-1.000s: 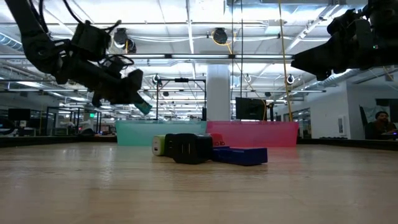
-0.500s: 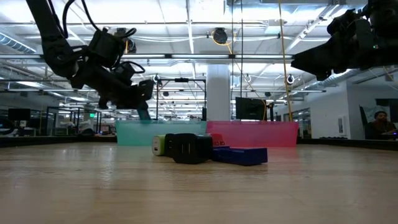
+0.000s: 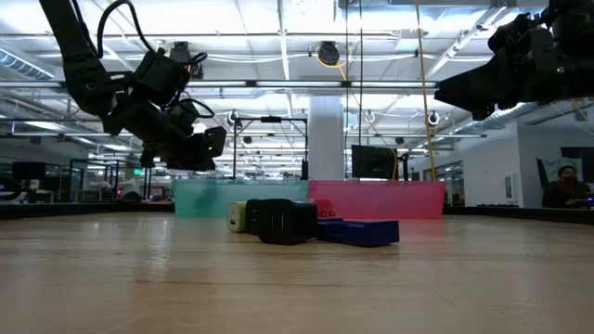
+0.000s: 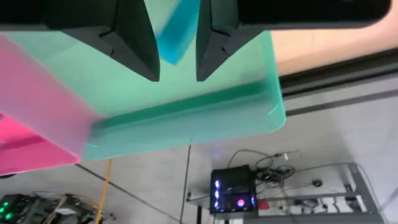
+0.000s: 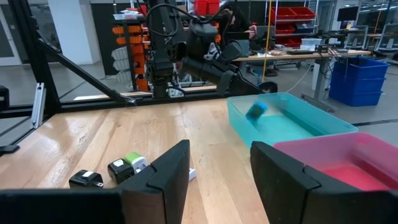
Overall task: Sort charging adapters and watches
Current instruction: Put the blue watch in the blue bin, then put the red charging adapter in the red bin
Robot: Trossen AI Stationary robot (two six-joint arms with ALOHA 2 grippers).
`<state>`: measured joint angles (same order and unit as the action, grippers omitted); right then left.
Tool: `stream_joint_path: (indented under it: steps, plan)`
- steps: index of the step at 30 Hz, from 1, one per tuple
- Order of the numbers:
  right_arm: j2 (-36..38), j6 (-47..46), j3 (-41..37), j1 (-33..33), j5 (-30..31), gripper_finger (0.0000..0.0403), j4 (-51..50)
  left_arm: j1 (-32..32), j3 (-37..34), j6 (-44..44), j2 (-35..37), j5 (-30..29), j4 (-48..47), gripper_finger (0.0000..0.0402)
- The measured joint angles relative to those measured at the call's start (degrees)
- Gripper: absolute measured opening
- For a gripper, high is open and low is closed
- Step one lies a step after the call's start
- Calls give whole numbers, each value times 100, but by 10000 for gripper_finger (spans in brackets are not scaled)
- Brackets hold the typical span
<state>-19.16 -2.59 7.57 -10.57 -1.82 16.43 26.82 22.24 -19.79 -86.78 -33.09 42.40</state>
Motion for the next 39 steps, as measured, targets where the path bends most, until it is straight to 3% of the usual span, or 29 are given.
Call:
stream_joint_path:
  steps: [12,19,30,39]
  plan:
    - [1,22,4,0,14,157,0,16,-2,91,223,98,-70,108]
    - [0,22,4,0,19,157,0,-39,-2,492,967,901,-59,108]
    - [0,24,4,0,22,157,0,-554,-2,603,2306,1537,-65,108]
    - [0,24,4,0,22,157,0,-1121,-2,284,3140,2823,-90,108]
